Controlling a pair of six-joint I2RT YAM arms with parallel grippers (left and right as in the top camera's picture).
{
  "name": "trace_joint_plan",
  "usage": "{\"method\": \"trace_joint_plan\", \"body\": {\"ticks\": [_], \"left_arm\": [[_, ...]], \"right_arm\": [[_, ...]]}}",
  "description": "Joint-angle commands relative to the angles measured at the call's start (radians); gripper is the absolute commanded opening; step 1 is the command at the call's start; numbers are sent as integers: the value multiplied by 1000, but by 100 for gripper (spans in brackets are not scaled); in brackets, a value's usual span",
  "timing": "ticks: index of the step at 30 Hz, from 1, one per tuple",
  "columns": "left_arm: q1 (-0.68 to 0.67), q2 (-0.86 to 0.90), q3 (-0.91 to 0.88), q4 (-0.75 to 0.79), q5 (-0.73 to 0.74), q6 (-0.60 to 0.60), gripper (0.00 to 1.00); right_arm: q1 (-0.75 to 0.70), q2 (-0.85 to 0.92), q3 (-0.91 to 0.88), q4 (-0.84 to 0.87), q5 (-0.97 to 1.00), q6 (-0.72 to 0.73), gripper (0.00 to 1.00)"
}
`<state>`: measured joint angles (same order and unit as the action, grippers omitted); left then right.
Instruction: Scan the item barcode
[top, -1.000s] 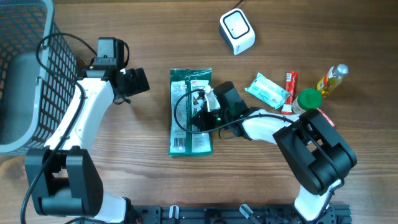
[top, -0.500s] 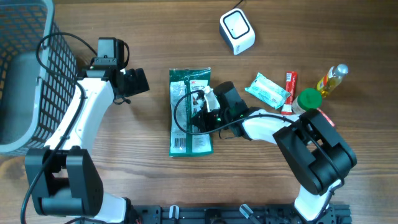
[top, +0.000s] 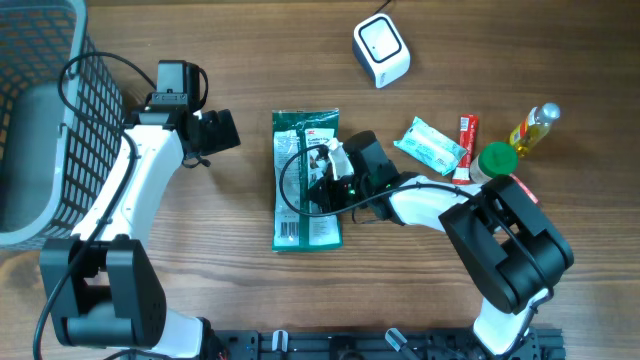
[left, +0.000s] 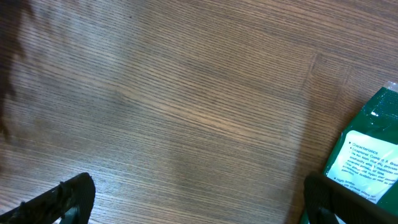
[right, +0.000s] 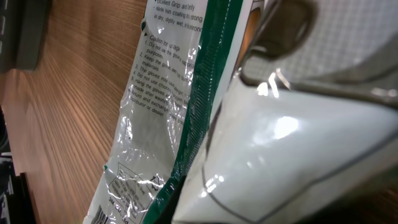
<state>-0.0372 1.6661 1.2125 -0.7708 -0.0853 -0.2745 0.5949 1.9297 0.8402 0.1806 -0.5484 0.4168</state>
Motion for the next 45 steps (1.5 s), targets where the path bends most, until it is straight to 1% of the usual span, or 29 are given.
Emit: {"method": "trace_joint_plan", "body": {"ticks": [1, 5, 37, 39, 41, 43, 45], "left_arm": [[2, 4, -5, 2, -10, -5, 100], [2, 4, -5, 2, -10, -5, 100], [2, 4, -5, 2, -10, -5, 100], [2, 4, -5, 2, -10, -5, 100], [2, 4, -5, 2, -10, -5, 100], [2, 4, -5, 2, -10, -5, 100], [2, 4, -5, 2, -10, -5, 100]], "right_arm": [[6, 28, -14, -25, 32, -26, 4], [6, 28, -14, -24, 32, -47, 4], [5, 23, -10, -25, 32, -51, 4], [-13, -19, 33, -82, 32, -63, 4], [-25, -81, 104, -196, 32, -136, 4], [-31, -140, 213, -371, 45, -227, 4], [-32, -191, 401, -640, 96, -359, 4]]}}
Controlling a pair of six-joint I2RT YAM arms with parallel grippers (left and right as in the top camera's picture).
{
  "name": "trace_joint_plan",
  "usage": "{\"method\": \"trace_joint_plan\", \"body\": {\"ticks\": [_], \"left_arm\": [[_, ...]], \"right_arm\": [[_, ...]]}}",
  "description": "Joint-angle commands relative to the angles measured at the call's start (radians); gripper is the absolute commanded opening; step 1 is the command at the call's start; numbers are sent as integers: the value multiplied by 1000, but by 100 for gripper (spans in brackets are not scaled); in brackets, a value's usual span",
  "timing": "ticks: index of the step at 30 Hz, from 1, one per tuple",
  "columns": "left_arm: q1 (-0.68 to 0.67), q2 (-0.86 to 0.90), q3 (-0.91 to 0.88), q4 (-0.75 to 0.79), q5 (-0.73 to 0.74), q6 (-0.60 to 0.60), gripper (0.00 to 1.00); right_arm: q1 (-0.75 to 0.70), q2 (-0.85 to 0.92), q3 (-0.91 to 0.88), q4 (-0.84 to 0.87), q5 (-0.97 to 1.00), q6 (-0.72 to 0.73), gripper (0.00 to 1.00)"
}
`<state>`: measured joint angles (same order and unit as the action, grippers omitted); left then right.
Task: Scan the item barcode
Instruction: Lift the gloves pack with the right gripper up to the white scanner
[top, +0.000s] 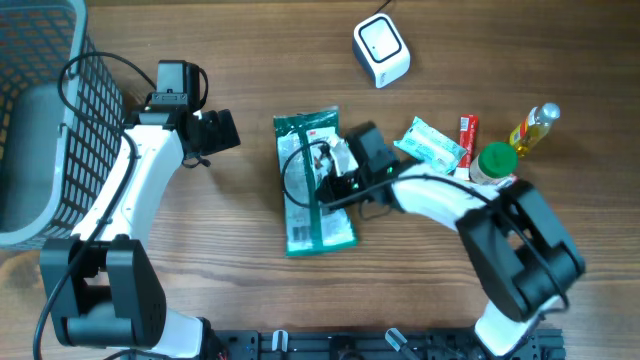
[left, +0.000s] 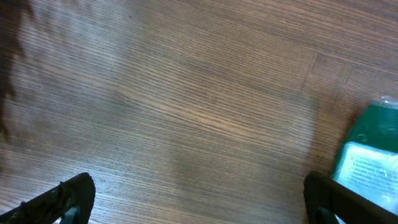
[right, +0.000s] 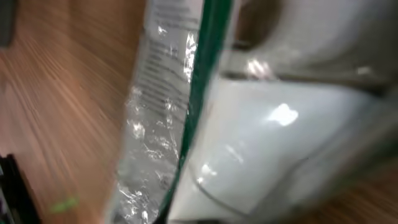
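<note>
A green and clear plastic package lies in the middle of the table, turned slightly askew. My right gripper is shut on its right edge. In the right wrist view the package fills the frame, close and blurred, and my fingers cannot be made out. The white barcode scanner stands at the back of the table, well away from the package. My left gripper is open over bare wood to the left of the package. Its dark fingertips are wide apart, and the package's corner shows at the right.
A dark wire basket takes up the left edge. To the right lie a mint packet, a red tube, a green-capped jar and a yellow bottle.
The package has shifted a little to the right and turned, its lower end swinging right. My right gripper, still on it, is slightly farther back and right. The left arm has not moved.
</note>
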<state>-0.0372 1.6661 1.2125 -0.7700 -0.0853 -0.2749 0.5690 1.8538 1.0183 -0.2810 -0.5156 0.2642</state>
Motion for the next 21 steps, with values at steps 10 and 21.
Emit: {"method": "trace_joint_plan", "body": {"ticks": [10, 21], "left_arm": [[2, 4, -5, 2, -10, -5, 100], [2, 4, -5, 2, -10, -5, 100]], "right_arm": [[-8, -125, 758, -573, 658, -808, 4], [-54, 121, 757, -39, 1042, -1131, 4]]}}
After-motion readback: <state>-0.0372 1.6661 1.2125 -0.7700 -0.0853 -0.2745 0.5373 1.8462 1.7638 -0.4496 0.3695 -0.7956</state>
